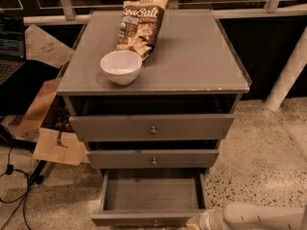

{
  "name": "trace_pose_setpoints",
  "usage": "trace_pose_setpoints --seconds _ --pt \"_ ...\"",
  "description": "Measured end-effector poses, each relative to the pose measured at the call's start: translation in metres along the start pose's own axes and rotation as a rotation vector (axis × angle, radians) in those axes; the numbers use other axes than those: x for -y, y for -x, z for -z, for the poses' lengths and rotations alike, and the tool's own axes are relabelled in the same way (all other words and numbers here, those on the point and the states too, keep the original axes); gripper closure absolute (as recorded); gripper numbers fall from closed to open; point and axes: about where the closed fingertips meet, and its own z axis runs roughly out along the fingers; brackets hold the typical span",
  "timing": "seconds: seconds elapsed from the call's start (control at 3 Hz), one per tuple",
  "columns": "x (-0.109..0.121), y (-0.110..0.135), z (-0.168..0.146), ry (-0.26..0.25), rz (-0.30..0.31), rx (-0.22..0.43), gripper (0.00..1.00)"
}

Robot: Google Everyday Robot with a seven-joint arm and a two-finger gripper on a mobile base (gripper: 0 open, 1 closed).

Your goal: Close bottom drawer

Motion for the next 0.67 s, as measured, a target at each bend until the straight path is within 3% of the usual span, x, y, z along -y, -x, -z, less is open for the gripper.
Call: trace_pose_setpoints --seconds 0.33,0.67 --pt "0.0193 -0.0147 -0.0343 0.014 -0.027 -0.02 1.0" --pt "0.024 -0.0152 -0.0421 0.025 -0.038 -0.019 1.0"
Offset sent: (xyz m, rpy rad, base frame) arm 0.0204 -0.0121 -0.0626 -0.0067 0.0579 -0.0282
